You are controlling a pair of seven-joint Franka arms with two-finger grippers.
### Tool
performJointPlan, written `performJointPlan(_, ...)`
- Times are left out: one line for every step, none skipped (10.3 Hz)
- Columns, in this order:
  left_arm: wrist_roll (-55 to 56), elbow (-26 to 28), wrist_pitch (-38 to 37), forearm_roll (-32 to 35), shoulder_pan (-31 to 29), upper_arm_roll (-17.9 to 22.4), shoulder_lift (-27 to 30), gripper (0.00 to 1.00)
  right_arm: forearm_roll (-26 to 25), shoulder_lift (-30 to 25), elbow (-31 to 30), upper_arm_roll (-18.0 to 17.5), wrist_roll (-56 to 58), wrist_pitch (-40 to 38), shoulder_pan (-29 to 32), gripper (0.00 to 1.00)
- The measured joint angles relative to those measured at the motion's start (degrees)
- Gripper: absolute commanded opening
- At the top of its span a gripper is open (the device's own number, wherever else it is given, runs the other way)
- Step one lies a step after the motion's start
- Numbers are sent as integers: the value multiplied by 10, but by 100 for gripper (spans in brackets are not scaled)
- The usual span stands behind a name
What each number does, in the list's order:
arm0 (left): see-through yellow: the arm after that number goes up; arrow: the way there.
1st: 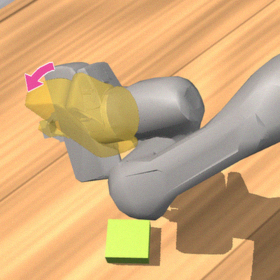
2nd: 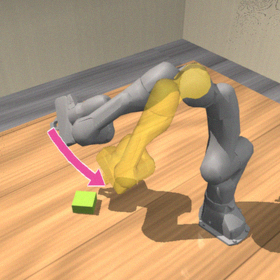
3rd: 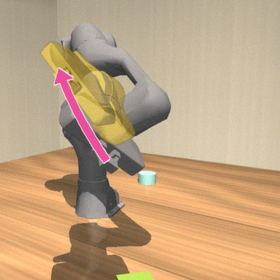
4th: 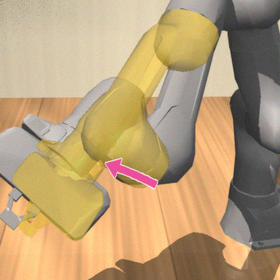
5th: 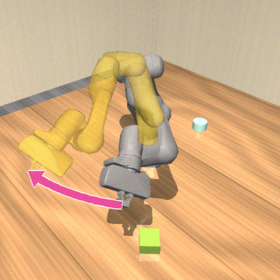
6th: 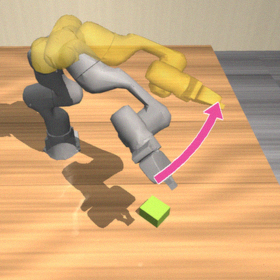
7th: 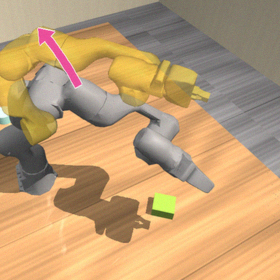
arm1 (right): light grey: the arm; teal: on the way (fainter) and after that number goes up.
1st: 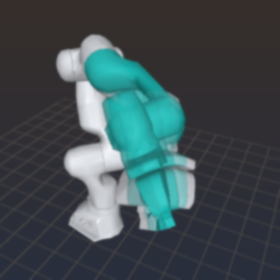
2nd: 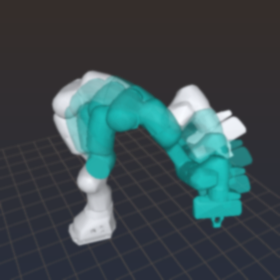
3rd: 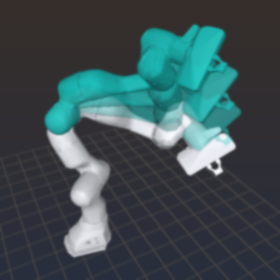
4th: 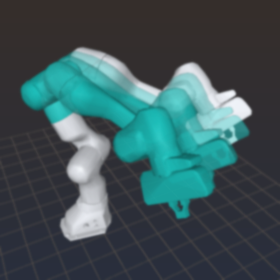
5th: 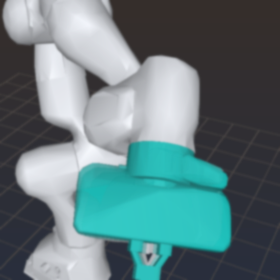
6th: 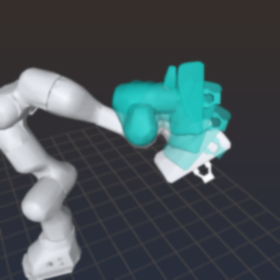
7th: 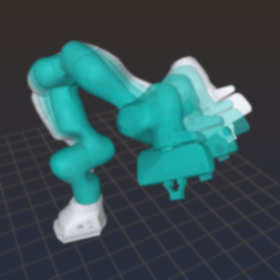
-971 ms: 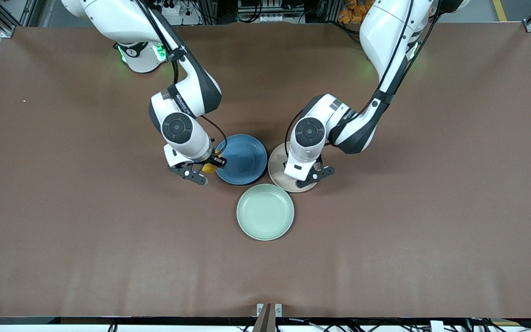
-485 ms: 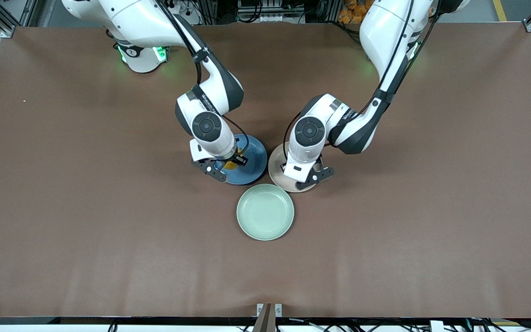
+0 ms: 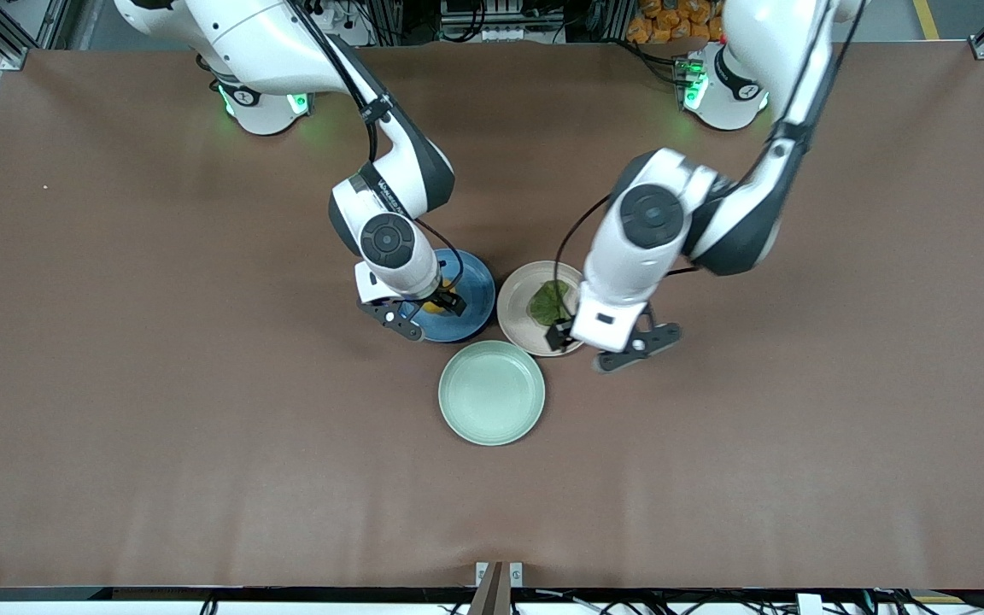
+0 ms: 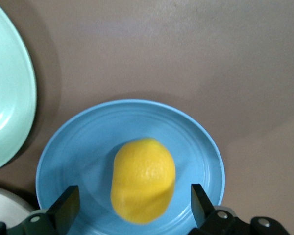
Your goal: Place lemon and lettuce in plates
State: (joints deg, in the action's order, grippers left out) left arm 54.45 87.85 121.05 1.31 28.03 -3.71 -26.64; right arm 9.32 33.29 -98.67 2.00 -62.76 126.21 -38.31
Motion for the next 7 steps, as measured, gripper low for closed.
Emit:
performJointPlan(-31, 0, -18, 0, -13, 1, 19, 100, -1, 0, 4, 5, 12, 0, 5, 100)
performJointPlan(-63, 0, -38, 0, -29, 1, 37, 100, -2, 0, 7, 9, 40, -1, 20, 100)
performJointPlan(-95, -1, -59, 0, -45, 2, 55, 100, -2, 0, 8, 10, 77, -7, 42, 100)
performJointPlan(-125, -1, -78, 1, -62, 2, 71, 100, -3, -1, 10, 12, 118, -22, 67, 100)
performJointPlan(-160, -2, -95, 1, -80, 3, 90, 100, -3, -1, 12, 17, 167, -34, 90, 100)
performJointPlan(-199, -2, -114, 1, -101, 3, 111, 100, -3, -2, 14, 24, 220, -40, 113, 100)
performJointPlan(-237, -3, -133, 1, -125, 4, 136, 100, -3, -4, 17, 28, 267, -47, 137, 100)
